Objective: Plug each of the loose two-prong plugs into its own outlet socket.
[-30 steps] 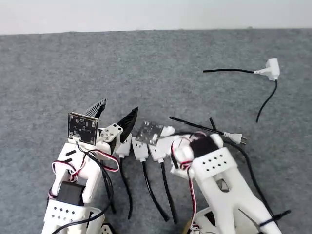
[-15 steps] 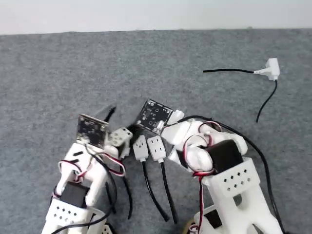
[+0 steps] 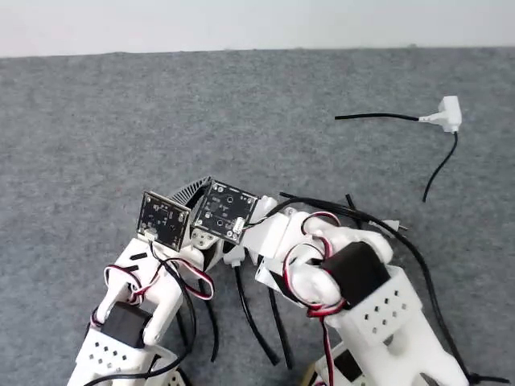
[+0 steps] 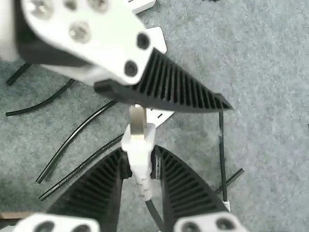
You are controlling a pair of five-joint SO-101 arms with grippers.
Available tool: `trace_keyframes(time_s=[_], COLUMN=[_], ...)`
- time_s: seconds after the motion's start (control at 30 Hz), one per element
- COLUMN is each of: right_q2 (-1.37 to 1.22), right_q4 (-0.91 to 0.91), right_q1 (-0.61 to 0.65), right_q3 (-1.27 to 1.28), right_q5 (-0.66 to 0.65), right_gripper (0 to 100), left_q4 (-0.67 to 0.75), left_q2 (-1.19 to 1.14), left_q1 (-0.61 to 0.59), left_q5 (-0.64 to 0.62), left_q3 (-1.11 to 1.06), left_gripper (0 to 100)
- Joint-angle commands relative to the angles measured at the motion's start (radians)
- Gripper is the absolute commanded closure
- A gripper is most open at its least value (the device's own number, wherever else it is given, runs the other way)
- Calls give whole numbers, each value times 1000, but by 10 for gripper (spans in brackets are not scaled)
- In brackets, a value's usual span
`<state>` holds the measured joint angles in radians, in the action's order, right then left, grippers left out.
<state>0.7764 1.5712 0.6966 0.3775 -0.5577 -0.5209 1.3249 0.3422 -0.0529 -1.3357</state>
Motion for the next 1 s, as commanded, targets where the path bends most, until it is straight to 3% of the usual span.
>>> trace_keyframes(time_s=[0.0, 0.37, 0.63, 0.97], right_q2=[22, 31, 21, 25], right_q4=[13, 21, 137, 147], right_q1=[13, 15, 16, 15], right_q3=[-104, -121, -308, -235], right_q5=[14, 32, 32, 34], right_gripper=[991, 991, 991, 991], left_q4=[-11, -11, 43, 40], left_q2=[2, -6, -6, 2], left_q1=[18, 29, 81, -55], left_q5=[12, 6, 12, 9], left_q3=[27, 12, -38, 7], left_gripper=[695, 695, 695, 695])
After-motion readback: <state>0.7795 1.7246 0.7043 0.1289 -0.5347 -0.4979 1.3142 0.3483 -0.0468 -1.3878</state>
